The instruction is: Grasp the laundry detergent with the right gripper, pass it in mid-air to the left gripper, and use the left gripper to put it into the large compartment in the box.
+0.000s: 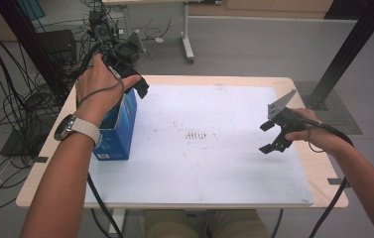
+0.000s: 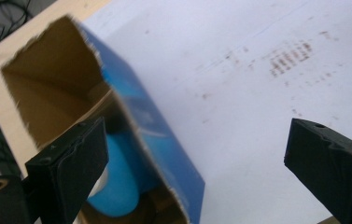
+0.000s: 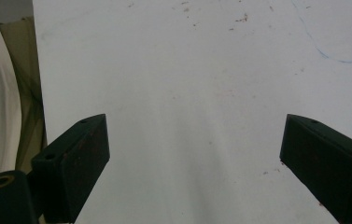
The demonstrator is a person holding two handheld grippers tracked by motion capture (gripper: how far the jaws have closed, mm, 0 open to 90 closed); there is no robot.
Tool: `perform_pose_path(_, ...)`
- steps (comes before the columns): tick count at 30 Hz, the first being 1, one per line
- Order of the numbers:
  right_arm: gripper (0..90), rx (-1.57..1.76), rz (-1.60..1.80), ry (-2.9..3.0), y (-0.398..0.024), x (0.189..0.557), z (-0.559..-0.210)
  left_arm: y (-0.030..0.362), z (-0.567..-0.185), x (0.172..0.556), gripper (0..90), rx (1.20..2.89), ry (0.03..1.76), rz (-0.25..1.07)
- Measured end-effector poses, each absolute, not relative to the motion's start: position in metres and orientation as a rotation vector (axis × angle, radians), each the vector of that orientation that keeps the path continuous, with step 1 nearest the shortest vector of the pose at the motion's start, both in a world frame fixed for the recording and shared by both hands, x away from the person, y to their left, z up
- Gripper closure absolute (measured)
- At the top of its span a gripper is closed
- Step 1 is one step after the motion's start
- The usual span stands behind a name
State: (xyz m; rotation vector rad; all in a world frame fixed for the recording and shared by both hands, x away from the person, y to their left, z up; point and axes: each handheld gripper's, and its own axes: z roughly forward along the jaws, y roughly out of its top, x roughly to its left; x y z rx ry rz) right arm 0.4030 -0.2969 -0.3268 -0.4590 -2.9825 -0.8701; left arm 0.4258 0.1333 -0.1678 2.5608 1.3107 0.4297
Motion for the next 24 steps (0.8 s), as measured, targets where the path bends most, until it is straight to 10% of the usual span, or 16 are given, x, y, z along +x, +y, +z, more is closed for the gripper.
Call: perform_pose_path(24, 8.2, -0.488, -0.871, -2.984, -0.306, 0.403, -0.32, 0.048, -0.182, 0.409, 7.1, 2.804, 0.751, 0.293)
